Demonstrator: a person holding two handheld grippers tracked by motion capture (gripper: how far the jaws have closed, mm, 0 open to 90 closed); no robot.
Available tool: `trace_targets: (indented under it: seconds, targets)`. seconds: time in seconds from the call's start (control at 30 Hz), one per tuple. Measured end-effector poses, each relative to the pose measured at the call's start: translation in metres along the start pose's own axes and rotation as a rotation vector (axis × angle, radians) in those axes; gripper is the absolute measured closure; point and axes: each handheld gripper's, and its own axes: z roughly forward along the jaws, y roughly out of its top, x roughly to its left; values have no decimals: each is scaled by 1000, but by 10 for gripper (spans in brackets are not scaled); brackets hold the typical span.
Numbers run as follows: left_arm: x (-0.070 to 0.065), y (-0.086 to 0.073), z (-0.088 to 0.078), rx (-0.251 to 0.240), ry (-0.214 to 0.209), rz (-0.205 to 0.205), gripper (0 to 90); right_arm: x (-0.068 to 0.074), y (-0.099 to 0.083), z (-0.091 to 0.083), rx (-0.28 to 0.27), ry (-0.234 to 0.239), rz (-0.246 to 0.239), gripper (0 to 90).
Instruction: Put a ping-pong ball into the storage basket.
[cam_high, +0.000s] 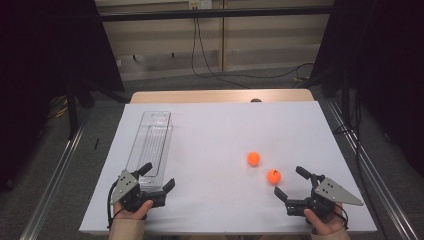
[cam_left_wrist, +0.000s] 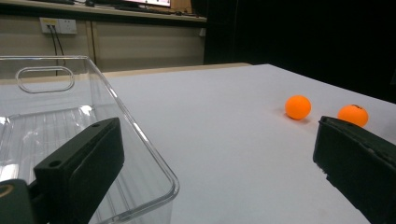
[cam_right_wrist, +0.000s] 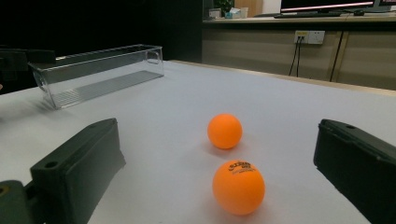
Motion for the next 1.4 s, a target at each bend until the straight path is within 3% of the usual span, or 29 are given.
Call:
trace_targets:
  seconds: [0.73,1.4]
  targets:
    - [-9,7,12,-1,-41,-4,15,0,0,-1,-4,5,-2,4]
    - [-24,14,34,20,-89,8,14,0,1,0,-2,10,-1,6]
